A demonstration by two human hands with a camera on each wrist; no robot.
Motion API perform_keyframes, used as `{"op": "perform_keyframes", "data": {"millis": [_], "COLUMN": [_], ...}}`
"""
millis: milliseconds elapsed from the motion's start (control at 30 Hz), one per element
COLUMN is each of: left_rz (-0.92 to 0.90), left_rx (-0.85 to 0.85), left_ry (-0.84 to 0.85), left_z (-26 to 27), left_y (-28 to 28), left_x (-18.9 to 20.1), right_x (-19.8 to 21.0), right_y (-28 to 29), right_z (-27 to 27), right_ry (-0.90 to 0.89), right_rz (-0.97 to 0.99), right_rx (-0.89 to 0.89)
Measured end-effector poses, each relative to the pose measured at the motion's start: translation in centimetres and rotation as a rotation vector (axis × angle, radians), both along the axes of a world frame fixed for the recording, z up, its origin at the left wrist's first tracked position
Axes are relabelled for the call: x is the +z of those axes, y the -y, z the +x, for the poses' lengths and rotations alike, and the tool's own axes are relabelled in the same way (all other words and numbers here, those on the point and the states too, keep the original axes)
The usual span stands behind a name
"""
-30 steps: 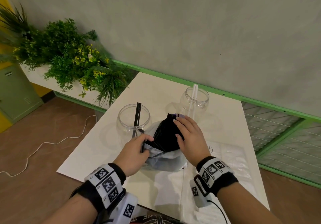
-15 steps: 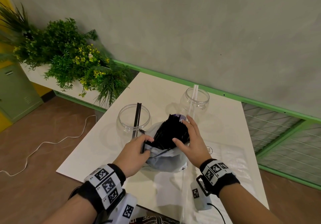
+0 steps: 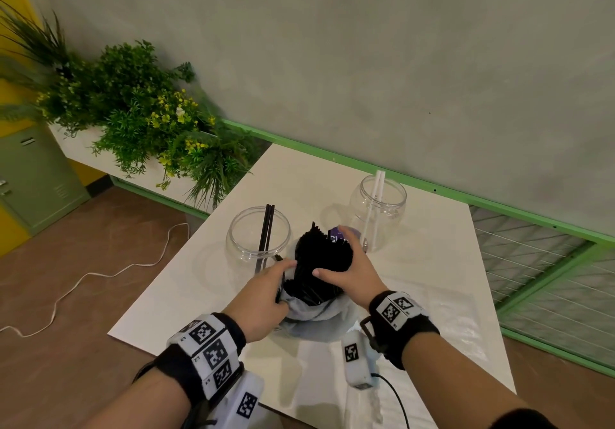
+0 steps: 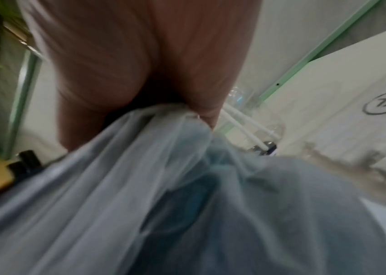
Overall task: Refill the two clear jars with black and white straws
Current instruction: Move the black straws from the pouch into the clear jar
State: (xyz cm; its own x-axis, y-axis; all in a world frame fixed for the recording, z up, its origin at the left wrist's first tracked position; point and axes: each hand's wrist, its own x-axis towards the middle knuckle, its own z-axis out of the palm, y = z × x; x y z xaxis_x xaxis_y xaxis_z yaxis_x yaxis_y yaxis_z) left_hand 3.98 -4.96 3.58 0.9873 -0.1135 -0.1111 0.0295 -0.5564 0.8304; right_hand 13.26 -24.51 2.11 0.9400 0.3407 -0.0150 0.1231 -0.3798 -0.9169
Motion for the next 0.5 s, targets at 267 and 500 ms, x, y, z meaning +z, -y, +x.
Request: {"op": "perform_keyframes", "data": {"millis": [267,500], "left_rz": [-0.105,-0.078], "left_rx": [0.151,0.141], "left_ry": [0.054,-0.065], "left_z": [-0.4,-0.1], "left_y": [0.3,0.1], "left_x": [-0.4,-0.6], "right_x": [1.3,-0.7], "right_y": [-0.3,0.9], "right_z": [-0.7,-2.1], "right_ry": [0.148,-0.079], "right_rz": [0.106,0.191], "right_rx": [-0.054,-0.104]}}
